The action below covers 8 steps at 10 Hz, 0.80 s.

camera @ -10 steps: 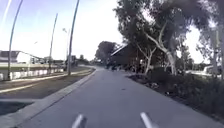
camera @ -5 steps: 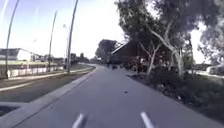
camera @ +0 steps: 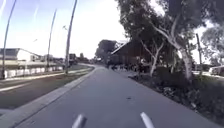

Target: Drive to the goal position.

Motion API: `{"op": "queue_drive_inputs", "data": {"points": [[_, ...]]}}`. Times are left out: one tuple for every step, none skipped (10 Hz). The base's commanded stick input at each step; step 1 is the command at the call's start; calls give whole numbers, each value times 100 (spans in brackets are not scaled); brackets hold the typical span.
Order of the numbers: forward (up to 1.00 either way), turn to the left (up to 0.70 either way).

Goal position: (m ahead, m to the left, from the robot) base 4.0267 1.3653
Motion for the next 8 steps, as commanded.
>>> {"op": "queue_drive_inputs", "data": {"points": [[95, -30], [94, -38], [94, -38], [94, -27], [94, 0], [94, 0], [94, 0], [94, 0]]}}
